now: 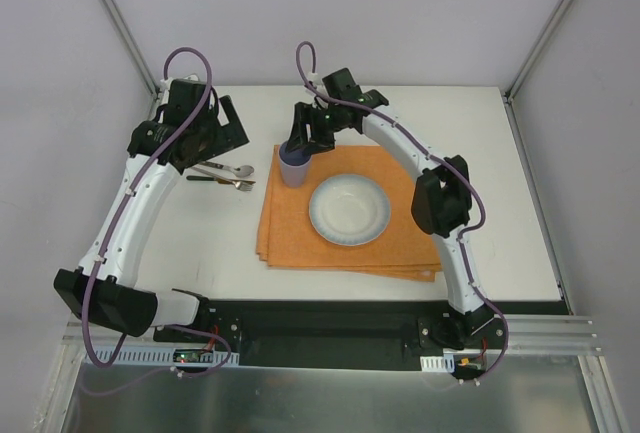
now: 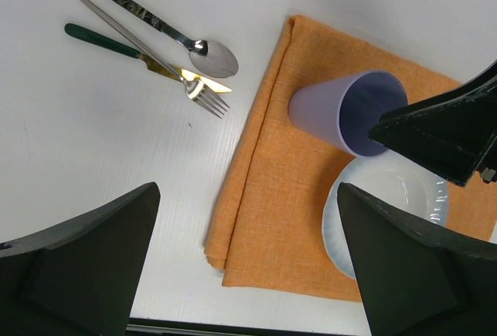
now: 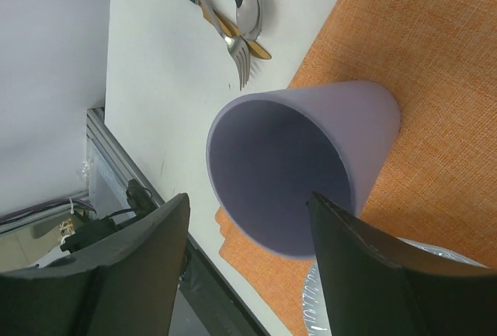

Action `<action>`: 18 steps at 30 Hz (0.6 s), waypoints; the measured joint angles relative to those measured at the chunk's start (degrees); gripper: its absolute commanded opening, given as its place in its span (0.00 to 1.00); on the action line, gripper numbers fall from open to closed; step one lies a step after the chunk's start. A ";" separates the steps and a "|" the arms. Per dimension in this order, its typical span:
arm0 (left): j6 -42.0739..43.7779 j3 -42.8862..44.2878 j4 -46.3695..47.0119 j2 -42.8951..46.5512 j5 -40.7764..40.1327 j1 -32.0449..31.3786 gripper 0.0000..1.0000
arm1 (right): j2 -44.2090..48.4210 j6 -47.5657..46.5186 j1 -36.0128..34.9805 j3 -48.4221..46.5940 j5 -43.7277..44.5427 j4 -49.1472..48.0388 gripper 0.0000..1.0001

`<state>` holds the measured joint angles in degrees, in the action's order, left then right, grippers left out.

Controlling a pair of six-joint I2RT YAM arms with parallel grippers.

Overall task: Set the dinner table for one person
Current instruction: Pick up the cup with the napkin.

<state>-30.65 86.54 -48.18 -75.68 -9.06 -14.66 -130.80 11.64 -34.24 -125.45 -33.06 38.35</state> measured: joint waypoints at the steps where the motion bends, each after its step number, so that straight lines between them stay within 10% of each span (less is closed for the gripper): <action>1: 0.00 -0.22 -0.02 0.31 -0.02 0.00 1.00 | 0.00 0.00 0.02 0.00 0.00 -0.04 0.66; 18: 0.09 -0.44 -0.02 0.55 -0.02 0.00 0.99 | 0.09 3.08 0.79 -1.51 -1.44 -1.64 0.64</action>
<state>-30.57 86.11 -48.21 -75.13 -9.08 -14.66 -130.72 14.72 -33.45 -126.96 -34.50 36.71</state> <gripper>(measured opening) 0.993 0.641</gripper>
